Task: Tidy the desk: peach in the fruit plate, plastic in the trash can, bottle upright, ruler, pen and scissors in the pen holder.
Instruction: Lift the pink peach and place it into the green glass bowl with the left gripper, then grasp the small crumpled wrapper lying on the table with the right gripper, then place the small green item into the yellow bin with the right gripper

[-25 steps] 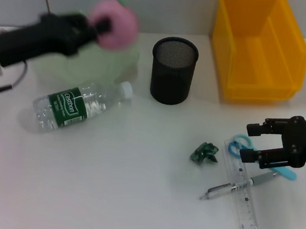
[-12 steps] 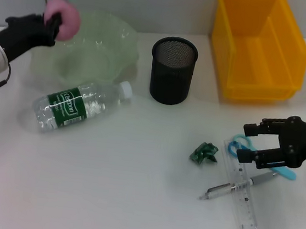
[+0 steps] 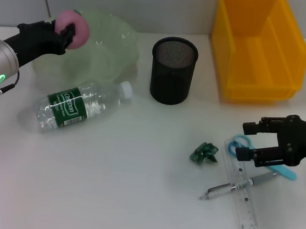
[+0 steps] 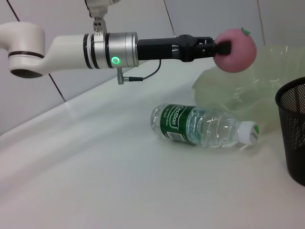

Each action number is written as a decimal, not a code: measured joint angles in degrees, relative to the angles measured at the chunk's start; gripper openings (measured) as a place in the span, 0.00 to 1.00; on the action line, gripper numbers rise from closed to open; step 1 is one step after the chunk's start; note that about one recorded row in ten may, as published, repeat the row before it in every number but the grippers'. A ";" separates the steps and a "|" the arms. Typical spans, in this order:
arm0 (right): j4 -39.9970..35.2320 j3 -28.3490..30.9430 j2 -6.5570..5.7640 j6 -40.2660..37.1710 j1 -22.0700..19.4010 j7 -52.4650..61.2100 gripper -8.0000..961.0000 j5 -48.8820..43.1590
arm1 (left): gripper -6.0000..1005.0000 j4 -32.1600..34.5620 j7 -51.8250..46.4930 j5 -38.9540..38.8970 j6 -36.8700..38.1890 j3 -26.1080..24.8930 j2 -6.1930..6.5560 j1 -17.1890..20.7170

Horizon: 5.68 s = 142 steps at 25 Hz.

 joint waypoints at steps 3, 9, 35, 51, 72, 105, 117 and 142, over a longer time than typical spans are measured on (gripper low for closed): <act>0.08 0.00 0.08 0.14 0.09 0.01 0.85 0.00 | 0.33 0.00 -0.04 -0.03 -0.25 0.52 0.01 -0.22; 0.13 0.00 0.09 0.44 0.13 0.01 0.85 0.00 | 0.46 -0.01 -0.27 -0.33 -0.26 0.60 0.06 -0.29; -0.33 -0.19 -0.27 -0.06 0.20 0.02 0.85 0.02 | 0.83 16.03 -31.78 30.83 45.67 8.02 4.24 5.83; -22.96 -7.48 0.89 -4.25 9.68 29.68 0.85 -13.32 | 0.83 16.21 -28.86 33.34 44.88 6.96 2.72 5.98; -12.27 -21.26 8.71 8.08 22.72 29.13 0.85 -36.76 | 0.83 16.16 -28.90 33.56 42.74 6.77 2.23 6.56; -4.41 -28.04 9.35 14.12 23.25 27.51 0.59 -33.05 | 0.83 16.17 -28.87 33.66 42.68 6.76 2.16 7.01; -19.41 -21.89 9.11 9.26 19.98 29.93 0.30 -32.67 | 0.83 16.17 -28.90 33.65 42.67 6.76 2.27 7.17; -11.64 -6.89 6.41 40.84 22.05 44.33 0.21 -41.93 | 0.83 16.16 -29.15 33.64 42.55 6.77 1.96 6.83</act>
